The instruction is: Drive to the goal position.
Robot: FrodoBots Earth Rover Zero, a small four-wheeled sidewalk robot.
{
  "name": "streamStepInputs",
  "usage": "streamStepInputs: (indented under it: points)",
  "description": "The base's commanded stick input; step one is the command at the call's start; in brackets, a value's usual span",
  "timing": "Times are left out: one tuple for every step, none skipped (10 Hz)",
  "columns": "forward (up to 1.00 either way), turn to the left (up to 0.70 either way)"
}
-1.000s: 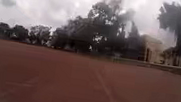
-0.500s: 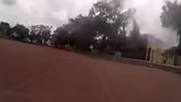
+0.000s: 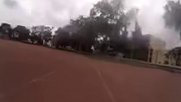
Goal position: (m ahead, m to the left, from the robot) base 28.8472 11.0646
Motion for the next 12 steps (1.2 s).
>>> streamStepInputs:
  points:
    - [1.00,0.00]
    - [1.00,0.00]
    - [1.00,0.00]
    - [1.00,0.00]
    - [1.00,0.00]
    - [1.00,0.00]
    - [1.00,0.00]
    - [1.00,0.00]
    - [1.00,0.00]
    - [1.00,0.00]
    - [1.00,0.00]
    - [1.00,0.00]
